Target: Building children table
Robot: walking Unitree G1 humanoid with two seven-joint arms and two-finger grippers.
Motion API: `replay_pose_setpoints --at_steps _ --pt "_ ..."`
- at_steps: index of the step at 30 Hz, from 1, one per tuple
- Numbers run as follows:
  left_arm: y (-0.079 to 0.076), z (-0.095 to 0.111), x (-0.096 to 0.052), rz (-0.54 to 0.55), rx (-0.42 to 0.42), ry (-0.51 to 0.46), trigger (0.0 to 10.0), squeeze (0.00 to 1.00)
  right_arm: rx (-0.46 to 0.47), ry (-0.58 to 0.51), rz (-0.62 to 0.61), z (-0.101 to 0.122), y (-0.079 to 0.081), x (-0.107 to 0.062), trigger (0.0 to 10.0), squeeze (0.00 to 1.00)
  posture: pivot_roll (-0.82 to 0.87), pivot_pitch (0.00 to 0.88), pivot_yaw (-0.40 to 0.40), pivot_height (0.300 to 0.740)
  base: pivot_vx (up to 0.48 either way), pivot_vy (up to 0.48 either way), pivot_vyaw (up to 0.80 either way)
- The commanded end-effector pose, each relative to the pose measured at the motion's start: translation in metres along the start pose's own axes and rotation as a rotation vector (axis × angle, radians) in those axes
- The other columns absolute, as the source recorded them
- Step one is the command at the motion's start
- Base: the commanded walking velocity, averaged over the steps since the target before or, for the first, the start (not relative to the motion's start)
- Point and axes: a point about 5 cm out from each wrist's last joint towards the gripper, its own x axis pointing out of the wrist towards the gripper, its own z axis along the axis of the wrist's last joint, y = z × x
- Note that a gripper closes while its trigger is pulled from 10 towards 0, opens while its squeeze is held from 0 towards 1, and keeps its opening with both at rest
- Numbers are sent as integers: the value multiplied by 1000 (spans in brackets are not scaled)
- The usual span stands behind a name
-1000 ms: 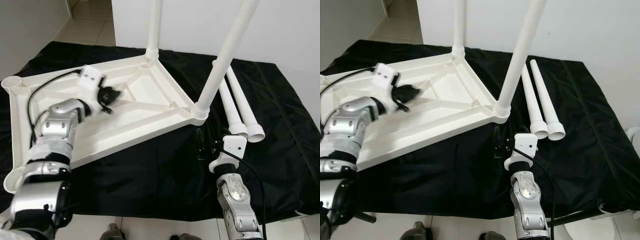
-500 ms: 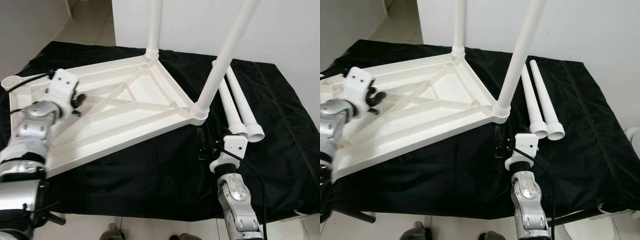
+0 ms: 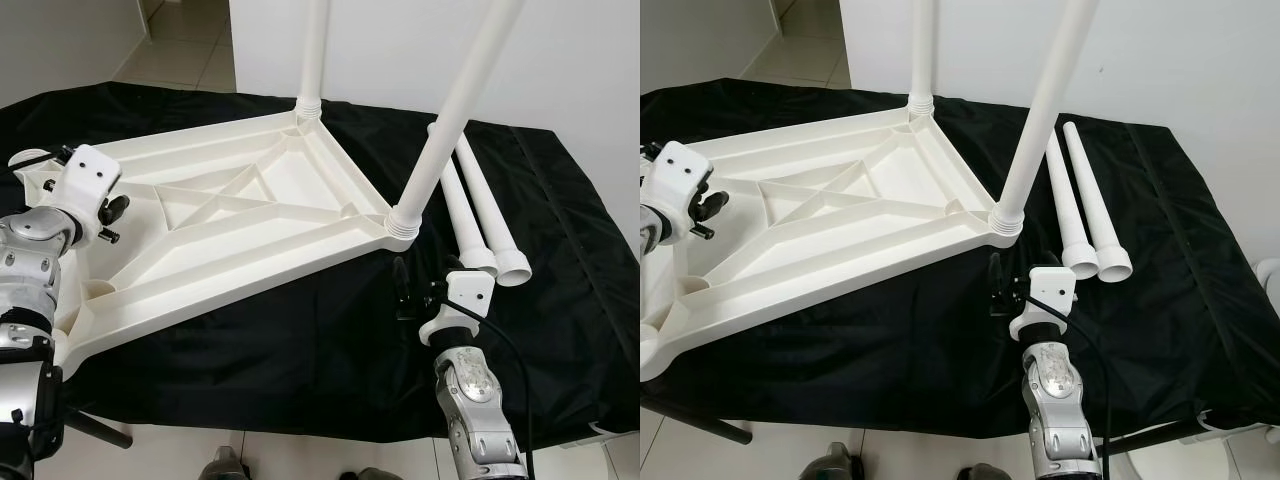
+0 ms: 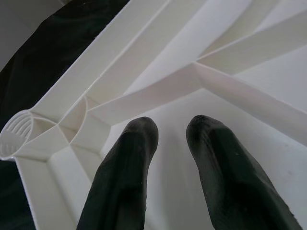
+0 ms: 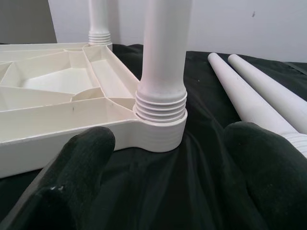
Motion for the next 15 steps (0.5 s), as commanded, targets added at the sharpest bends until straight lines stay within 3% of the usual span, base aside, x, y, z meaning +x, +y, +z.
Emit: replay_pose_setpoints --at_steps 1,2,6,9,12,15 --pt "-14 -5 0 -90 53 10 10000 0 -6 4 -1 -2 -3 0 10000 0 57 39 -63 740 0 0 0" --pt "-14 -5 0 -90 53 10 10000 0 -6 4 -1 -2 -3 0 10000 0 57 39 -63 740 0 0 0" --pt "-54 -10 2 -381 181 10 10000 0 -12 -1 2 0 -4 3 10000 0 54 33 -62 740 0 0 0" --pt "-54 -10 2 -381 181 10 10000 0 -12 -1 2 0 -4 3 10000 0 54 33 -62 740 0 0 0" --pt "-67 -7 0 -494 217 -13 10000 0 -18 -3 -1 -1 -6 4 10000 0 53 30 -57 740 0 0 0" --pt "-72 -4 -1 -537 224 -30 10000 0 -20 -3 -3 -1 -7 4 10000 0 53 31 -55 740 0 0 0"
